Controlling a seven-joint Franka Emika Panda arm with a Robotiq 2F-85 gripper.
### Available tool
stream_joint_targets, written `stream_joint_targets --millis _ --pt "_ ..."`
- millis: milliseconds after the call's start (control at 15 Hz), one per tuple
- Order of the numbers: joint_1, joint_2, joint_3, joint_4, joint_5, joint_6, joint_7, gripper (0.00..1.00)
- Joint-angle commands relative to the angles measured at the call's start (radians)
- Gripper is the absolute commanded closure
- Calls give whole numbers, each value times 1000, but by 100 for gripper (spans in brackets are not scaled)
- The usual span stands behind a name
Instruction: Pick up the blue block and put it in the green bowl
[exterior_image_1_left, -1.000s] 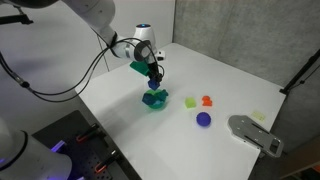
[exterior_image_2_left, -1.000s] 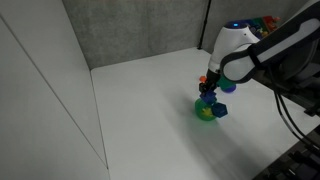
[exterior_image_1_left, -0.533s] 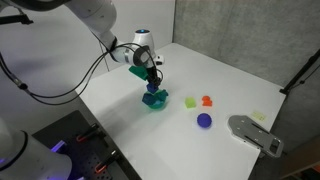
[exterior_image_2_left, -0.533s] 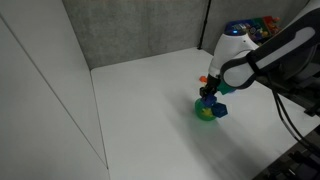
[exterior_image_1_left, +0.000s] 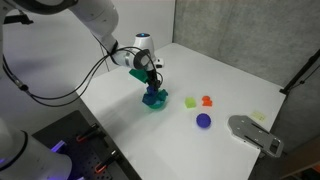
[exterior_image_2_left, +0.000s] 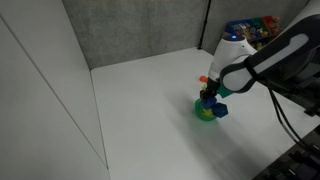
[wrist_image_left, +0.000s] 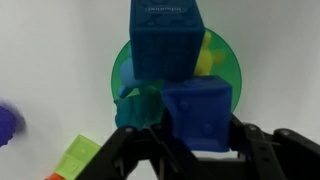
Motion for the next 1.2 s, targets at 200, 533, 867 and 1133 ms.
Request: stream_joint_targets --millis 200,533,867,1133 --pt "-5 -4 -10 -2 -2 6 -7 0" --pt "-9 -16 -12 -2 1 -12 -11 0" --pt "-37 -81 4 -4 19 -71 -40 0" --pt "-77 -167 21 -1 36 -189 -76 0"
